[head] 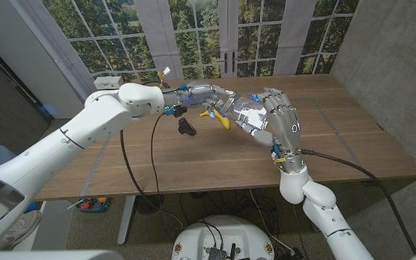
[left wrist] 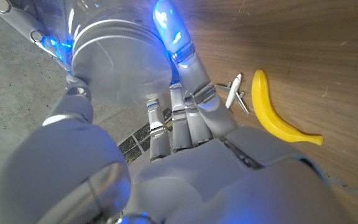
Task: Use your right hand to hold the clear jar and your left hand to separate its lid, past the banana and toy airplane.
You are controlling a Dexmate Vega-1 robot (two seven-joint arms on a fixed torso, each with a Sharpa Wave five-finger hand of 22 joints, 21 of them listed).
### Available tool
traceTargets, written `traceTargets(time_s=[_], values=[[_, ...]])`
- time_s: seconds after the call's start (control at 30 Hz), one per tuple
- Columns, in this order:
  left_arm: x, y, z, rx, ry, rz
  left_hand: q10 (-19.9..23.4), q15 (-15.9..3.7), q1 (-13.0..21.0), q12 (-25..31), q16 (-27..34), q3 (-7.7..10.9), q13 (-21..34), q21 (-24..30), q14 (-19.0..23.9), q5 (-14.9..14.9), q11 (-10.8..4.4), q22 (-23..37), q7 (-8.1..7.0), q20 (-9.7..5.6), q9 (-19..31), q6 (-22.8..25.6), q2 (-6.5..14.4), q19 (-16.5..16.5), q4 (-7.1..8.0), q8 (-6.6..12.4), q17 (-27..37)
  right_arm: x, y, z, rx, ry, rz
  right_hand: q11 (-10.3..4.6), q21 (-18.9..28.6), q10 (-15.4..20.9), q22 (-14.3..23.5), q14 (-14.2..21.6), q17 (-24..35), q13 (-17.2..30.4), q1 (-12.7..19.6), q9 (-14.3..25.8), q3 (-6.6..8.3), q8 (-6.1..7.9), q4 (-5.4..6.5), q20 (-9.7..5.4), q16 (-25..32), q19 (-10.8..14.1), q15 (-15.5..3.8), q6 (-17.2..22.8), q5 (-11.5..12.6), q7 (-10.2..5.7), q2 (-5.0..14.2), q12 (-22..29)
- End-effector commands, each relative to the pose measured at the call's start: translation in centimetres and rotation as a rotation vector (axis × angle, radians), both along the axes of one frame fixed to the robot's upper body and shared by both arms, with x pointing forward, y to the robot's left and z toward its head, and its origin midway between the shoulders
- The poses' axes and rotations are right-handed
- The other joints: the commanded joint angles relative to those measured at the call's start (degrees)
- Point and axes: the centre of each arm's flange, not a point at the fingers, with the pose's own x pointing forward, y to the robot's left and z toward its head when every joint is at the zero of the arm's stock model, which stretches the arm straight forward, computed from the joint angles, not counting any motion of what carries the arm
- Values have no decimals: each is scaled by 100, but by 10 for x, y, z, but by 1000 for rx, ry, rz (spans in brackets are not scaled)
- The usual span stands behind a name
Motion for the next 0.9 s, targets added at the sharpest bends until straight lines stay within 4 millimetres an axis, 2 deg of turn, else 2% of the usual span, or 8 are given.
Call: traceTargets(time_s=[0.03,0.1,0.23,0.33,0.4,0.47,0.67,0.9], values=[[13,-7,-12,28,318,-80,1476,-1345,-870,-108,8,603,14,13,1536,118,-436,-18,690,157,305,1990,758,-3,769,-82,12,-3,-7,-1,13,-10,-11,-1615,36,1619,6,309,22,601,484,77,1439,94,1011,-20,-2,-25,-1427,1767,44,-1461,599,15],[15,-7,-14,42,375,-88,1497,-1292,-999,-151,14,652,16,-6,1541,136,-334,-26,690,176,319,2014,812,-13,874,-105,14,-5,-8,0,19,-15,-12,-1610,36,1616,7,296,25,612,484,82,1435,93,1013,-20,-4,-39,-1426,1757,46,-1455,607,17],[19,-7,-19,44,476,-130,1539,-1215,-1204,-220,39,754,20,-20,1566,164,-296,-35,689,232,343,2042,858,19,1065,-145,15,-5,-9,1,22,-17,-16,-1606,46,1627,9,272,38,599,494,77,1422,94,1008,-18,1,-46,-1430,1767,50,-1463,612,6],[20,-8,-18,40,445,-159,1516,-1199,-1324,-275,20,814,35,-37,1499,178,-256,-35,692,244,358,2046,851,12,1177,-174,16,-5,-9,1,24,-16,-17,-1606,50,1606,9,262,40,620,497,81,1419,97,1009,-19,1,-51,-1430,1768,54,-1458,622,7],[20,-9,-17,34,424,-177,1409,-1181,-1455,-367,-35,903,72,-77,1407,186,-191,-24,694,265,352,1958,827,-54,1281,-262,17,-5,-9,0,23,-16,-16,-1602,53,1597,9,262,44,625,498,79,1415,98,1009,-20,5,-53,-1432,1774,54,-1461,624,5],[19,-10,-17,27,420,-203,1257,-1149,-1576,-468,-143,1030,133,-141,1247,206,-201,-15,696,301,370,1845,819,-168,1361,-351,21,-6,-10,1,26,-16,-13,-1616,56,1614,10,259,48,606,499,77,1410,96,1009,-21,9,-55,-1432,1771,56,-1458,626,-3],[19,-5,-17,-57,399,-210,1148,-1072,-1766,-611,-250,1154,101,-209,1127,249,-152,-32,695,388,388,1743,810,-201,1508,-442,26,-7,-10,0,30,-15,-10,-1622,68,1628,10,250,53,611,501,75,1399,97,1010,-20,14,-56,-1429,1779,61,-1456,637,-2],[16,-2,-17,-121,352,-212,1113,-1020,-1968,-705,-321,1143,83,-246,1086,241,-145,-35,711,443,402,1676,645,-179,1560,-510,22,-9,-11,-1,39,-13,3,-1623,83,1616,10,243,53,625,502,71,1390,94,1010,-22,18,-50,-1432,1778,67,-1462,644,-5]])
